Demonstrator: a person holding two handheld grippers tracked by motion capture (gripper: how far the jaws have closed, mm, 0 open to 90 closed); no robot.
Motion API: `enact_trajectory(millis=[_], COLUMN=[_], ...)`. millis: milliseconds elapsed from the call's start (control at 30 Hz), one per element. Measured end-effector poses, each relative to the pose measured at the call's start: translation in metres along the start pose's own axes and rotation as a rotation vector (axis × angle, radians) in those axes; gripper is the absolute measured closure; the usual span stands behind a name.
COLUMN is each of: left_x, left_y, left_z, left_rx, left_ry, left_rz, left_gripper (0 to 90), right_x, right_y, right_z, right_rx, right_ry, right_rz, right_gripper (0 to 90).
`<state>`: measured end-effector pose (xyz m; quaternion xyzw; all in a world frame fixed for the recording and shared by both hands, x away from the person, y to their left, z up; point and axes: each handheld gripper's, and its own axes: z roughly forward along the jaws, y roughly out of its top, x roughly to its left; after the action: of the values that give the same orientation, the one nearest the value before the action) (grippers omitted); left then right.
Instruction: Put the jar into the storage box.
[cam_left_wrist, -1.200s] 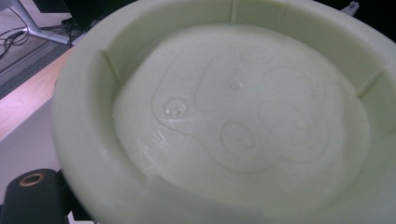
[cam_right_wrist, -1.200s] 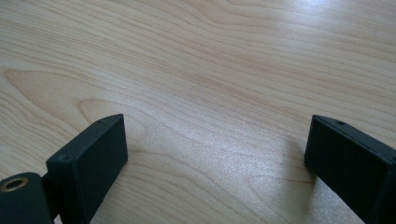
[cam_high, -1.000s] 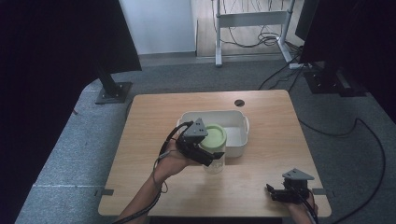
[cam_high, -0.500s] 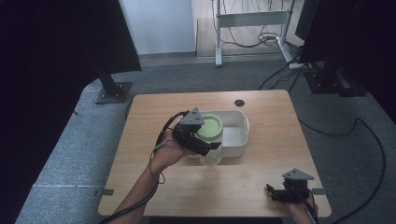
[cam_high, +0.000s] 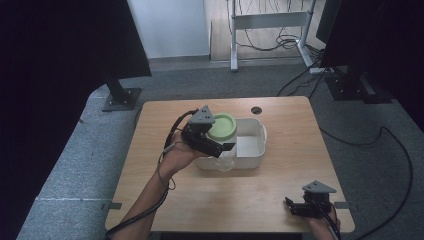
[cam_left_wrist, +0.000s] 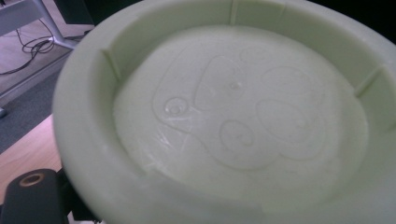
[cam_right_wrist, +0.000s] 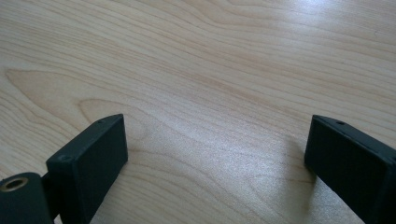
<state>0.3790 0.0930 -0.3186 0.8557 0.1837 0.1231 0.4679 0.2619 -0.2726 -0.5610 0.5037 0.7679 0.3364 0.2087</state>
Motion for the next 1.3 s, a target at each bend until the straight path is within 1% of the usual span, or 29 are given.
enact_trajectory(millis=[200,267,433,600,733,867,933,1133,1300], left_x=[0.012,0.016,0.025,0.032,0.037,0.042,0.045,0.051,0.053], left_y=[0.005,0.005,0.007,0.008,0.007,0.004,-0.001,-0.011,-0.021], left_z=[0.004,0.006,0.013,0.019,0.026,0.036,0.043,0.058,0.069], left_rx=[-0.006,-0.009,-0.005,-0.008,-0.008,0.000,0.002,0.006,0.014], left_ry=[0.013,0.024,0.050,0.061,0.078,0.088,0.093,0.102,0.097], left_rz=[-0.017,-0.022,-0.023,-0.029,-0.032,-0.030,-0.037,-0.054,-0.037], left_gripper=[11.6,11.6,11.6,11.6,11.6,11.6,11.6,11.6,11.6], right_x=[0.000,0.000,0.000,0.000,0.000,0.000,0.000,0.000,0.000], right_y=[0.000,0.000,0.000,0.000,0.000,0.000,0.000,0.000,0.000], right_z=[0.000,0.000,0.000,0.000,0.000,0.000,0.000,0.000,0.000], right_rx=[0.000,0.000,-0.001,-0.001,-0.001,-0.001,-0.001,-0.001,-0.001], right_ry=[0.001,0.001,0.001,0.002,0.002,0.003,0.003,0.004,0.005], right_rz=[-0.001,-0.001,-0.001,-0.001,-0.002,-0.002,-0.003,-0.003,-0.004], right_gripper=[5.5,5.6,5.5,5.5,5.5,5.5,5.5,5.5,5.5])
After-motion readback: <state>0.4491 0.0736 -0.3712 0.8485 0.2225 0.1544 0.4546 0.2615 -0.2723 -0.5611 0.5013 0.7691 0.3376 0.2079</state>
